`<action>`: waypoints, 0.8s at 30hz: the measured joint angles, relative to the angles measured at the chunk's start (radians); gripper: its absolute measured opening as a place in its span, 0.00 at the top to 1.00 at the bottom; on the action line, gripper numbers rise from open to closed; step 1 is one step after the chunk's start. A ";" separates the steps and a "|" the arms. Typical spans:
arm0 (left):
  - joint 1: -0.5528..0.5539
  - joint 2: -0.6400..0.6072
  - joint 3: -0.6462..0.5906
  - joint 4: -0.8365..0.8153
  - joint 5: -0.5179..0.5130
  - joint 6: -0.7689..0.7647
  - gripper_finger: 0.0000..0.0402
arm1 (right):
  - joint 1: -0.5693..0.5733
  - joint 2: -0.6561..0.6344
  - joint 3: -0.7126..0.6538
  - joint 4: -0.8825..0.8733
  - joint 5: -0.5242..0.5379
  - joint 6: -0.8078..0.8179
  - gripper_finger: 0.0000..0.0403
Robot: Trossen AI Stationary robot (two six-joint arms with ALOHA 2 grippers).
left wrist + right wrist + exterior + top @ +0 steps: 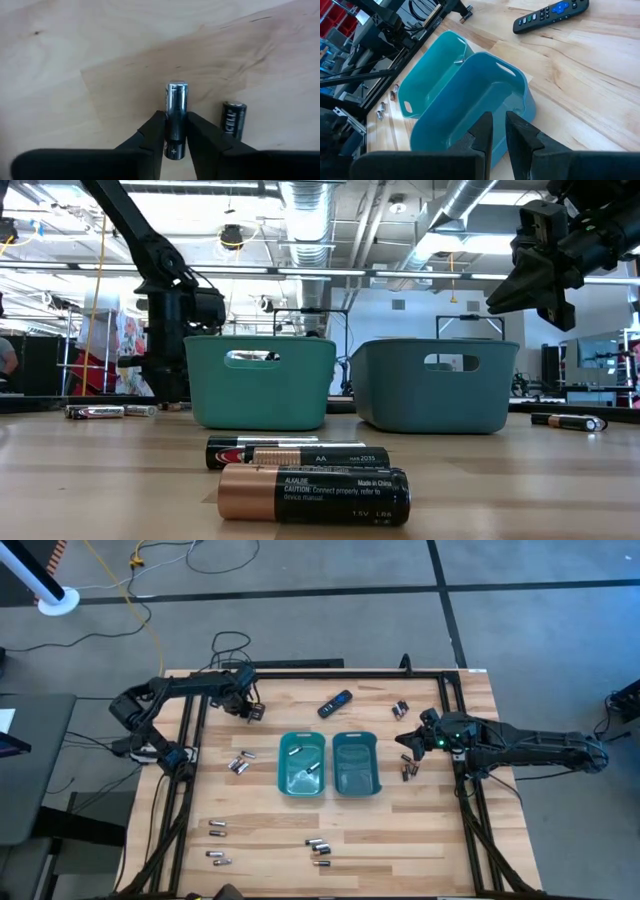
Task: Sort batteries
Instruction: Put the silver and black battery into the green bin
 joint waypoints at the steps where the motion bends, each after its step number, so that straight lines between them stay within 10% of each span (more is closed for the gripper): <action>1: 0.000 -0.005 -0.001 0.002 0.000 0.000 0.87 | 0.000 0.000 0.000 0.000 0.000 0.000 0.82; 15: -0.073 -0.278 -0.005 -0.029 -0.024 -0.018 0.90 | 0.000 0.000 0.000 -0.003 0.000 -0.011 0.82; 24: -0.337 -0.404 0.069 -0.004 -0.012 -0.009 0.90 | 0.000 0.000 0.000 -0.004 0.000 -0.011 0.82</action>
